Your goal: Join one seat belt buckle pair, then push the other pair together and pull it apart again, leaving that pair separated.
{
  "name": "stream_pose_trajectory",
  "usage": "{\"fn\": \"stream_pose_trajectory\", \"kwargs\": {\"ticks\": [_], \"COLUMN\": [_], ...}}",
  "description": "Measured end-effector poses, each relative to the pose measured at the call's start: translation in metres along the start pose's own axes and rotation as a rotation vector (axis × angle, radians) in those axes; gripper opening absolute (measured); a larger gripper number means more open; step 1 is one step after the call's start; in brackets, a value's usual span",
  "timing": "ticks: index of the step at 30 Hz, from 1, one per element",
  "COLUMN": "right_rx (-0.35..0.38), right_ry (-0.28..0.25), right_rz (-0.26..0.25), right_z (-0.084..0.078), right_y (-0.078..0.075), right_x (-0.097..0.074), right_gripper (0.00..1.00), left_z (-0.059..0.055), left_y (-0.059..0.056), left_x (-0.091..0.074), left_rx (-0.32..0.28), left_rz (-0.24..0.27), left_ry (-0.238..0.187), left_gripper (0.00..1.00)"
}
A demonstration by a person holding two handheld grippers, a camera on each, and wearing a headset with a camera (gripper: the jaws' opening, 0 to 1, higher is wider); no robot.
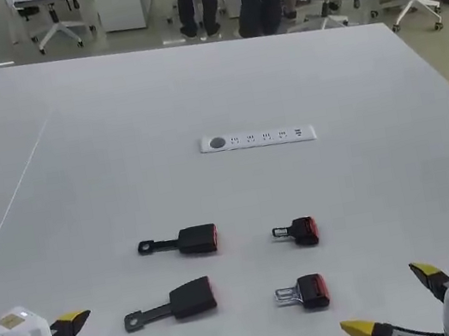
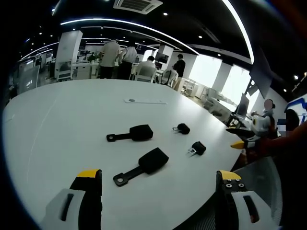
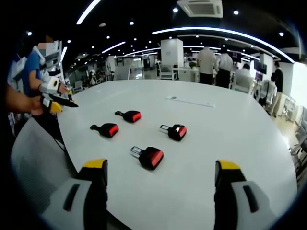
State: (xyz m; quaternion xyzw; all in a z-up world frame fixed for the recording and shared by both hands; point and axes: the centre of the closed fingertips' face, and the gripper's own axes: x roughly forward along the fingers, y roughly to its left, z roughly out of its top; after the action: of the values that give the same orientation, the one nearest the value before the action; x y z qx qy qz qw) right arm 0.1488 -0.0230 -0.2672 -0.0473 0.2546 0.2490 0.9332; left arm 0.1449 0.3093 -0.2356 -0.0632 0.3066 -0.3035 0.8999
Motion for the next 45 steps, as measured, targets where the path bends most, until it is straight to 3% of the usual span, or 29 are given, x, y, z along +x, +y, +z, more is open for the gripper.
{"fn": "stream_pose_trajectory", "kwargs": {"ticks": [33,45], "right_rx": [0.007,-0.001], "right_ry": [0.005,0.019], "right_rz": [0.017,0.051], "right_z": [-0.0032,-0.0054], "right_y": [0.0008,0.0074], "right_x": [0.0023,0.0052], "right_gripper": [0.93,0.91], "left_z": [-0.0028,-0.0019], "left_y": [-0.0006,-0.0028], "left_x": [0.0039,0.0075], "left_rx": [0.014,0.020], "left_rz": [0.003,-0.003], "left_ry": [0.016,0.022], "left_gripper": [1.00,1.00]}}
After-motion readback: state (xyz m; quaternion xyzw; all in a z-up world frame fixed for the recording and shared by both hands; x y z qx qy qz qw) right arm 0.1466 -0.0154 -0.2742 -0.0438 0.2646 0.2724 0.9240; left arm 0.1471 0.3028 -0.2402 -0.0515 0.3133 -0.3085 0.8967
